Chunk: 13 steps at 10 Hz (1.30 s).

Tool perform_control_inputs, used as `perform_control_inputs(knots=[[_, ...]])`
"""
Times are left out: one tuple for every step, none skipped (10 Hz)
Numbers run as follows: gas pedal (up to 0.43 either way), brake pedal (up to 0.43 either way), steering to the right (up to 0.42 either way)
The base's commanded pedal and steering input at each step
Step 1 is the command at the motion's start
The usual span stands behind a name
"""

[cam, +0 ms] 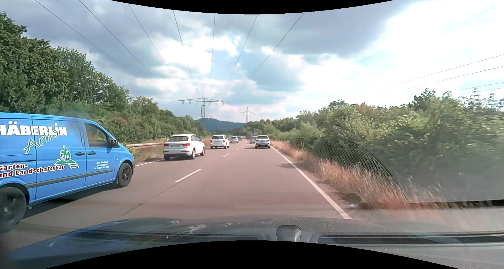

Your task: Follow the waypoints while adhering to traffic rules and regulations

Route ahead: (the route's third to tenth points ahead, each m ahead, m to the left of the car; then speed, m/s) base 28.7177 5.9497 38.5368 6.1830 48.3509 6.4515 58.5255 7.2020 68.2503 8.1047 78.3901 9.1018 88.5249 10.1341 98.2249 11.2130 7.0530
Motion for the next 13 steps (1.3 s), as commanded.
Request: perform_control_inputs(knots=[[0.15, 0.0, -0.003], [0.15, 0.0, -0.003], [0.157, 0.0, -0.003], [0.157, 0.0, -0.003], [0.157, 0.0, -0.003], [0.157, 0.0, -0.003], [0.157, 0.0, -0.003], [0.157, 0.0, -0.003], [0.157, 0.0, -0.003], [0.157, 0.0, -0.003], [0.157, 0.0, -0.003], [0.157, 0.0, -0.004], [0.157, 0.0, -0.003]])
